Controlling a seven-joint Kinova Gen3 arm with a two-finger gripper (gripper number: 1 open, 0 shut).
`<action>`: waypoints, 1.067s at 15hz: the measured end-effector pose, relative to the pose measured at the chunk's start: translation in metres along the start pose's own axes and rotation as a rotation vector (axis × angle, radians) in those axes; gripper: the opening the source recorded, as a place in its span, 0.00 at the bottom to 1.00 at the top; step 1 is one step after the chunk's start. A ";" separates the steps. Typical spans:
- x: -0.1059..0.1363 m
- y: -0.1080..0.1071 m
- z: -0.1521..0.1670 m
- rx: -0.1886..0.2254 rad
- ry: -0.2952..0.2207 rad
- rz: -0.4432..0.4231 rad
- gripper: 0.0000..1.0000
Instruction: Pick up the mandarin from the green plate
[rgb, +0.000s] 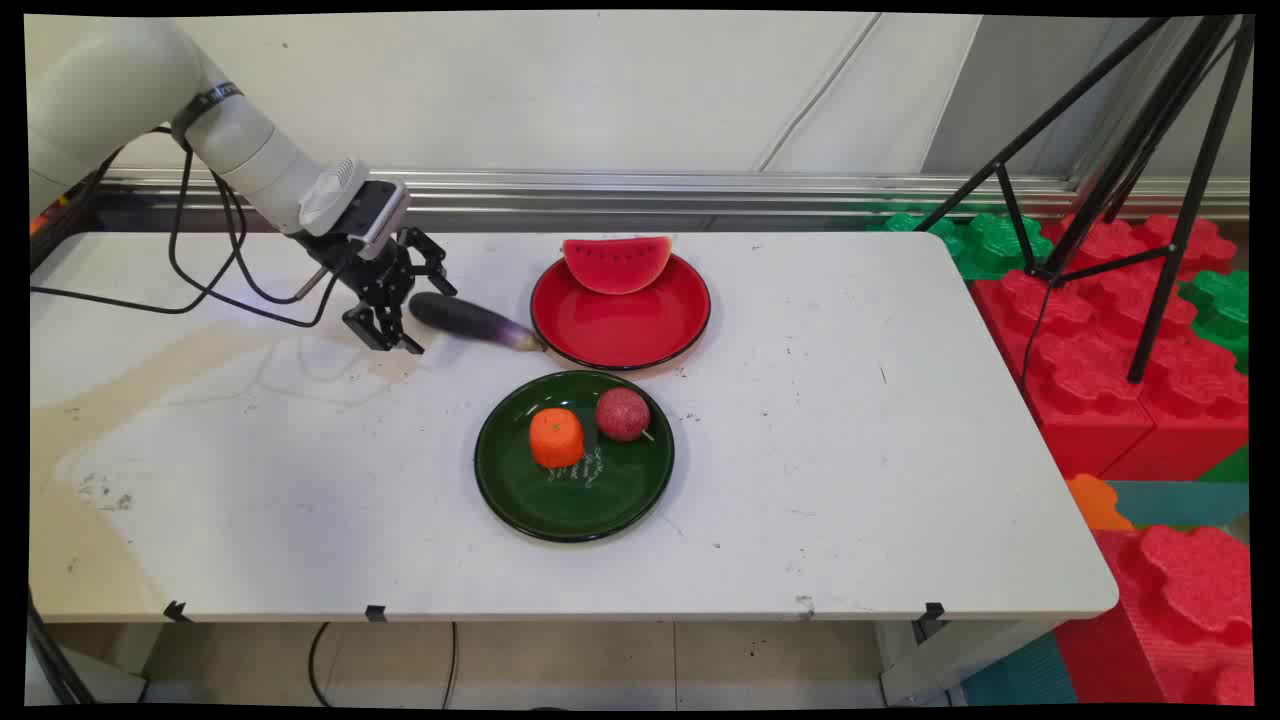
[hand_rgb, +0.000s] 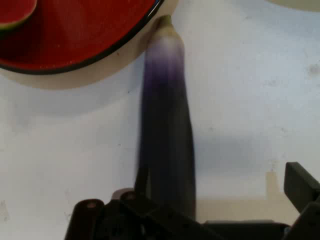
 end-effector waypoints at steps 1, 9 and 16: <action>0.000 0.000 -0.002 0.000 0.004 -0.007 1.00; 0.000 0.006 -0.031 0.013 0.030 -0.085 1.00; 0.005 0.017 -0.062 0.025 0.071 -0.204 1.00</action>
